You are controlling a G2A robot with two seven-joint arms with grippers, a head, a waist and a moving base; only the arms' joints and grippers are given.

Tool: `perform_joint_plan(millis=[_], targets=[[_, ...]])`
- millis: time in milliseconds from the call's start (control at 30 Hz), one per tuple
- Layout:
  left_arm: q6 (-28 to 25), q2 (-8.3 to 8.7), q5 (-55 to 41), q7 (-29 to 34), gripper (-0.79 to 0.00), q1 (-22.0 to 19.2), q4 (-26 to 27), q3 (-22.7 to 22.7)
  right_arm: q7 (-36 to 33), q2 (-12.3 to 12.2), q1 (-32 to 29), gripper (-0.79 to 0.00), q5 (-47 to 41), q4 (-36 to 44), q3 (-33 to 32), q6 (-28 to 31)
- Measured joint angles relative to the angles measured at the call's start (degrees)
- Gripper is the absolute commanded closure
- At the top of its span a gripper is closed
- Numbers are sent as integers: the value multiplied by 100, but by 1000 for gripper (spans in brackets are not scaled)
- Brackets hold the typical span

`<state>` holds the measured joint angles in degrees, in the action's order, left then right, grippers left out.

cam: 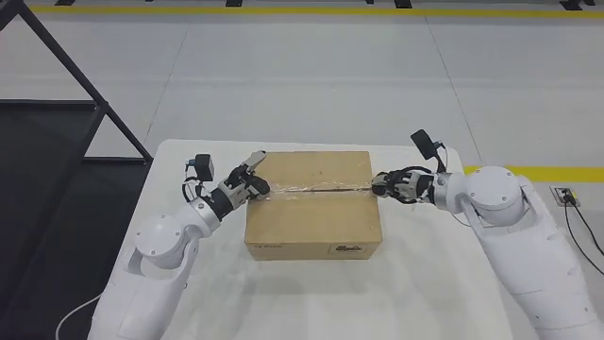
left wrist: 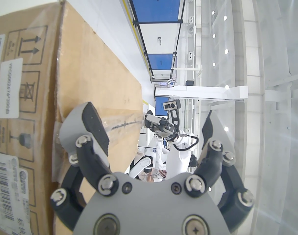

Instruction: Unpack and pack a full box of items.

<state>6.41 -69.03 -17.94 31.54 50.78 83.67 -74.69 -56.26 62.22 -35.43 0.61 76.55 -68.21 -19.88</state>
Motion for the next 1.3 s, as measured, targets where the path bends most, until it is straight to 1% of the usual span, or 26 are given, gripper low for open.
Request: perform_joint_plan(millis=[200, 467, 567, 733, 800, 867, 1000, 1067, 1300], targets=[[3, 1, 14, -17, -785, 24, 24, -2, 10, -32, -49, 0, 15, -22, -51, -105], [-4, 5, 15, -36, -785, 63, 52, -17, -36, -9, 108, 0, 59, -256, 137, -249], [-5, 7, 22, -38, -785, 79, 62, -24, 122, 2, 149, 0, 30, -272, 145, -200], [-6, 10, 22, -53, -785, 103, 80, -44, 599, -9, -63, 0, -148, 250, -41, 186], [-13, 11, 13, -62, -785, 113, 91, -52, 529, -10, -115, 0, -168, 472, 5, 190], [-29, 10, -8, -74, -785, 125, 103, -61, 337, 4, -57, 0, -179, 487, 123, 132], [-107, 6, -98, -126, -785, 171, 154, -93, 75, 108, 350, 0, -181, -8, 567, -108], [-135, 6, -130, -153, -785, 197, 182, -116, 26, 175, 546, 0, -263, -307, 765, -126], [-198, 15, -234, -264, -785, 295, 273, -251, -157, 415, 1146, 0, -576, -1238, 1336, 163]])
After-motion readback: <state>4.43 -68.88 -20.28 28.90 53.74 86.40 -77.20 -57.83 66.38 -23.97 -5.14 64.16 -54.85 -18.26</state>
